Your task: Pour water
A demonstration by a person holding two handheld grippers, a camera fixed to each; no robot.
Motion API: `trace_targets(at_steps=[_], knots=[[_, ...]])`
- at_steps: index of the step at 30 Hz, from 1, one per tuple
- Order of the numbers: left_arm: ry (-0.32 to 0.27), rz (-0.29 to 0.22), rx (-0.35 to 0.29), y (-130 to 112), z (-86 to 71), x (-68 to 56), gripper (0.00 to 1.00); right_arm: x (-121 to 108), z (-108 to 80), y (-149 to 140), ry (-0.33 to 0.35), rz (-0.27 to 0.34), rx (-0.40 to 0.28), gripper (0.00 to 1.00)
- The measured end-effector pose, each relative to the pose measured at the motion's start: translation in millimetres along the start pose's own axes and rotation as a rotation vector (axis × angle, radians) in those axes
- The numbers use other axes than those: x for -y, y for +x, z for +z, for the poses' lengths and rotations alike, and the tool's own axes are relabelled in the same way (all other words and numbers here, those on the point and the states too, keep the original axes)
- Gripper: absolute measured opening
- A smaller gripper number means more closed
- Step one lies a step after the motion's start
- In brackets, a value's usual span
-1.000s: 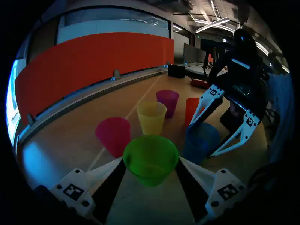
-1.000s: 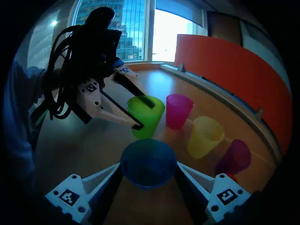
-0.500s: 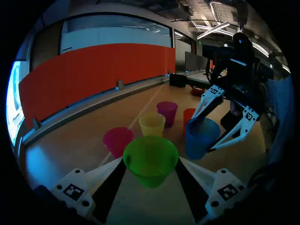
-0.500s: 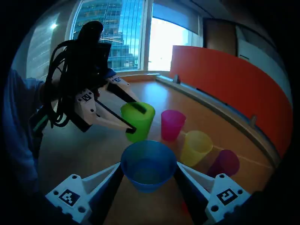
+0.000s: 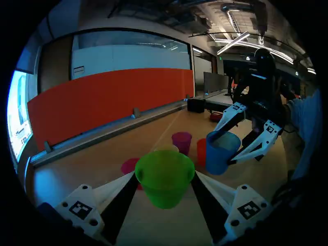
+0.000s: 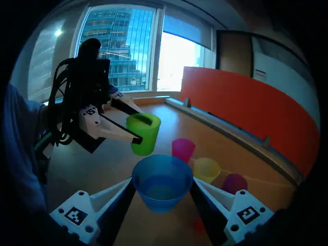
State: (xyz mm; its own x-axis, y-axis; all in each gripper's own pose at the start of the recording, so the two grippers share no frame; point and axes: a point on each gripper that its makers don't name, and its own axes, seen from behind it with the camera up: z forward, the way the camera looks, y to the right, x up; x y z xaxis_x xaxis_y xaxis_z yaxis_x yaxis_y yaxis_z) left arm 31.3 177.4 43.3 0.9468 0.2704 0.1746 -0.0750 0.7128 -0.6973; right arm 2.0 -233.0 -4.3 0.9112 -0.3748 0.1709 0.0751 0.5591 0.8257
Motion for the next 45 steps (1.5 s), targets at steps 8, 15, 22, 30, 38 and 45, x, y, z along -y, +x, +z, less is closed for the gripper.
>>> trace_targets(at_steps=[8, 15, 22, 30, 38, 45], knots=[[0.008, 0.008, -0.047, 17, -12.1, -5.8, 0.87, -2, -17.2, 24, -0.036, 0.012, -0.085, 0.91], [0.013, 0.005, -0.092, 31, -20.9, -10.3, 0.87, -6, -30.5, 44, -0.063, 0.026, -0.156, 0.91], [0.016, 0.001, -0.135, 44, -29.1, -15.9, 0.87, -9, -40.1, 59, -0.085, 0.031, -0.208, 0.91], [0.007, -0.002, -0.171, 55, -36.1, -27.4, 0.87, -11, -46.2, 75, -0.099, 0.028, -0.252, 0.91], [0.002, 0.009, -0.193, 61, -39.8, -35.6, 0.87, -14, -53.5, 89, -0.112, 0.025, -0.289, 0.91], [-0.003, 0.009, -0.212, 68, -43.4, -42.0, 0.87, -13, -57.7, 98, -0.111, 0.01, -0.304, 0.91]])
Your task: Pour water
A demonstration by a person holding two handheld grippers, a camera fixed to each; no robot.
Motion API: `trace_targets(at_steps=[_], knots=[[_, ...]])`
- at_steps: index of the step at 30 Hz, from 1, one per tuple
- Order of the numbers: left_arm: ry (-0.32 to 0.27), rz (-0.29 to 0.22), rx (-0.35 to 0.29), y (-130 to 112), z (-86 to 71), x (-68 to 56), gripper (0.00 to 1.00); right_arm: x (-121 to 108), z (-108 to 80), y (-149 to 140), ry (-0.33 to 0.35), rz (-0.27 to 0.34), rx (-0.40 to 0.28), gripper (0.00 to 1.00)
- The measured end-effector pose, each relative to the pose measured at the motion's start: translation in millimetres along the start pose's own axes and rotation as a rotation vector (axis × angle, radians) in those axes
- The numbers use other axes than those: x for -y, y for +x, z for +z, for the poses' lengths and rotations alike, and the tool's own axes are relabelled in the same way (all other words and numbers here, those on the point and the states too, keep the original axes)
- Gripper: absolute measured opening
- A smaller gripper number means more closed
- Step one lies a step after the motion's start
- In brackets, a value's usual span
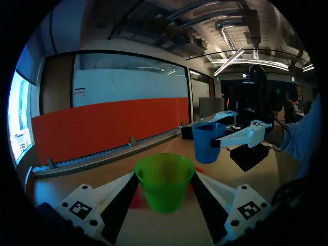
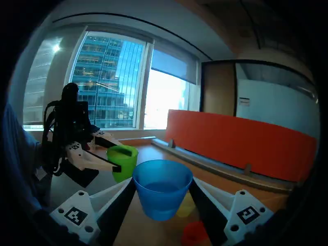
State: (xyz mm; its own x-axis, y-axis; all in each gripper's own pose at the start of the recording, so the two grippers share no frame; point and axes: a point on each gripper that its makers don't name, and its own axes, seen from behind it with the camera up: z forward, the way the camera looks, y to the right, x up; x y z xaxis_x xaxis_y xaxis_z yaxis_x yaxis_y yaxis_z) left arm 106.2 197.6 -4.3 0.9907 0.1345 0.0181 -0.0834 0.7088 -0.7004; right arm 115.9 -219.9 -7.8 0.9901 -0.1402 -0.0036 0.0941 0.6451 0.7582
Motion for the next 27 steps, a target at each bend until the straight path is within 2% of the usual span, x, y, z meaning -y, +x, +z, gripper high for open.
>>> trace_targets(at_steps=[11, 20, 27], knots=[[-0.026, 0.007, -0.017, 4, -4.2, -18.0, 0.87, -1, -1.8, 14, 0.004, -0.05, -0.013, 0.91], [-0.053, 0.006, -0.029, 4, -7.2, -34.1, 0.87, -4, -4.7, 31, 0.005, -0.133, -0.028, 0.91], [-0.068, 0.001, -0.039, 6, -8.2, -44.2, 0.87, -7, -6.2, 44, 0.008, -0.222, -0.038, 0.91]])
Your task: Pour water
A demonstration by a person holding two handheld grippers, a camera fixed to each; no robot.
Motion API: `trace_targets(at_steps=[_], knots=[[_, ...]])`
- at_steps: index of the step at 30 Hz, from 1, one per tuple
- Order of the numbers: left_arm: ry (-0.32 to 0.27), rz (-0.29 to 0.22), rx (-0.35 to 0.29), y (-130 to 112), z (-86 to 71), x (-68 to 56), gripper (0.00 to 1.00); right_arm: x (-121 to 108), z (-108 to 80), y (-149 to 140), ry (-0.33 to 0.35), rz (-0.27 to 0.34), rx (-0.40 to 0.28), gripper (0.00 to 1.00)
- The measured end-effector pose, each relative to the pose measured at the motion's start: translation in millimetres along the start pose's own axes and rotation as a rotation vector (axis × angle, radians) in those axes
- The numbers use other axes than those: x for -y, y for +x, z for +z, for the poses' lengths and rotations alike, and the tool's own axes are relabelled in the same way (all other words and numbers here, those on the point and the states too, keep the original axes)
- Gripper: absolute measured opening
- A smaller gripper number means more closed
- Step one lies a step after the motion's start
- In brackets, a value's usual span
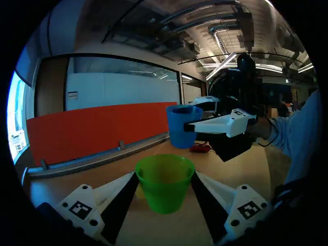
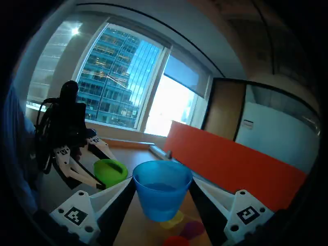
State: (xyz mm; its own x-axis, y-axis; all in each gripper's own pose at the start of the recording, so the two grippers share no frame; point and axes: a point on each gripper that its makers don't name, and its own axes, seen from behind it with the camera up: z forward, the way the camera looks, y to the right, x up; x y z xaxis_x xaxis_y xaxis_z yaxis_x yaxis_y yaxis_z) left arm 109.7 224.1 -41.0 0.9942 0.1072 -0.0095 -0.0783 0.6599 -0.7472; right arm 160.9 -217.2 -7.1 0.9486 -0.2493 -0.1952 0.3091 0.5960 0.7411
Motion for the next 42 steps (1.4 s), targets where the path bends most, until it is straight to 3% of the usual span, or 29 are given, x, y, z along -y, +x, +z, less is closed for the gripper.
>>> trace_targets(at_steps=[12, 42], knots=[[-0.021, 0.0, -0.003, 0, 0.1, -11.5, 0.87, -3, 6.9, 18, 0.003, -0.19, 0.004, 0.91], [-0.06, 0.0, -0.012, 4, 4.2, -26.7, 0.87, -10, 30.7, 48, -0.018, -0.559, 0.013, 0.91]])
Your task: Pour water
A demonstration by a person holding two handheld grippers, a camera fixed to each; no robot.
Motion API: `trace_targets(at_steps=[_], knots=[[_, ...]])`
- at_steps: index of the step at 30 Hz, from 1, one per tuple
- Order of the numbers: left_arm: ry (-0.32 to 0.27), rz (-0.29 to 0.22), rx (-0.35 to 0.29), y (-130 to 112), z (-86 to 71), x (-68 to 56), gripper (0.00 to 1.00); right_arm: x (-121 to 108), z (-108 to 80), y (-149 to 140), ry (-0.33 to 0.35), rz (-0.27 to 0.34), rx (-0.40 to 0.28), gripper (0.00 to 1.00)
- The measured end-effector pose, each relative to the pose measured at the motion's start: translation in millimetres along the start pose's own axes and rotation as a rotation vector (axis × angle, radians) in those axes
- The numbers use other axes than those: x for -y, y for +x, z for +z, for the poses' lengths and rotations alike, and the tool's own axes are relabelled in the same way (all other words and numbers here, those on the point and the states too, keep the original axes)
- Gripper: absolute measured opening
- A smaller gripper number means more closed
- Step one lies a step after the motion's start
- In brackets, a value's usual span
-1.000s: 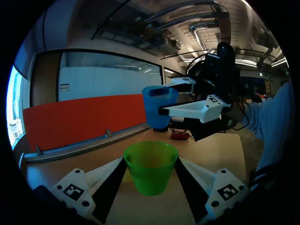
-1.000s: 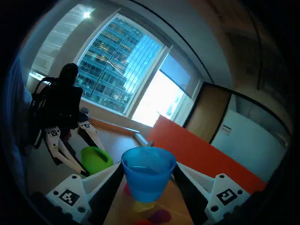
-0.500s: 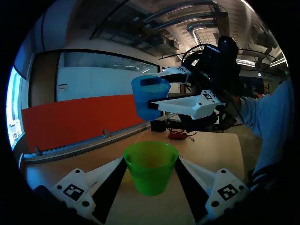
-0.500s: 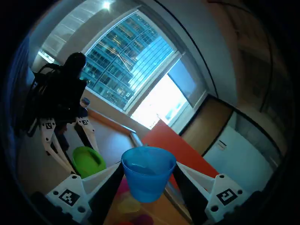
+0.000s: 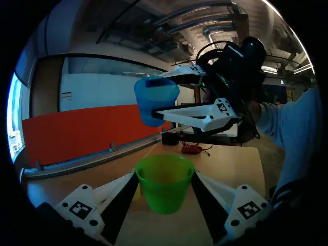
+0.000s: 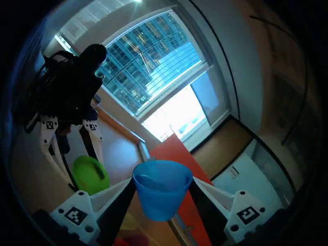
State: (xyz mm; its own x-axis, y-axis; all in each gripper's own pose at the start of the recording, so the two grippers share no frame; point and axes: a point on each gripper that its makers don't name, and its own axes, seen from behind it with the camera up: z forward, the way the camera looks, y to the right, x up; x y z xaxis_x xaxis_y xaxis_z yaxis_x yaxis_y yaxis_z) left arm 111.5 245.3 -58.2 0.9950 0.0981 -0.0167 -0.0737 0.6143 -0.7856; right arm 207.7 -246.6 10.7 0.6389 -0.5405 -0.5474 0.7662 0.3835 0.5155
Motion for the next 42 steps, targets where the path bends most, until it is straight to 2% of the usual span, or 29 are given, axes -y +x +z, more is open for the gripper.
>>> trace_targets(at_steps=[24, 42], knots=[[-0.013, -0.003, -0.007, 4, 3.3, -1.7, 0.87, -17, 8.3, 11, -0.022, -0.224, 0.004, 0.9], [-0.01, 0.007, -0.006, 5, 7.0, -1.1, 0.87, -33, 7.7, 17, -0.058, -0.326, -0.003, 0.9]])
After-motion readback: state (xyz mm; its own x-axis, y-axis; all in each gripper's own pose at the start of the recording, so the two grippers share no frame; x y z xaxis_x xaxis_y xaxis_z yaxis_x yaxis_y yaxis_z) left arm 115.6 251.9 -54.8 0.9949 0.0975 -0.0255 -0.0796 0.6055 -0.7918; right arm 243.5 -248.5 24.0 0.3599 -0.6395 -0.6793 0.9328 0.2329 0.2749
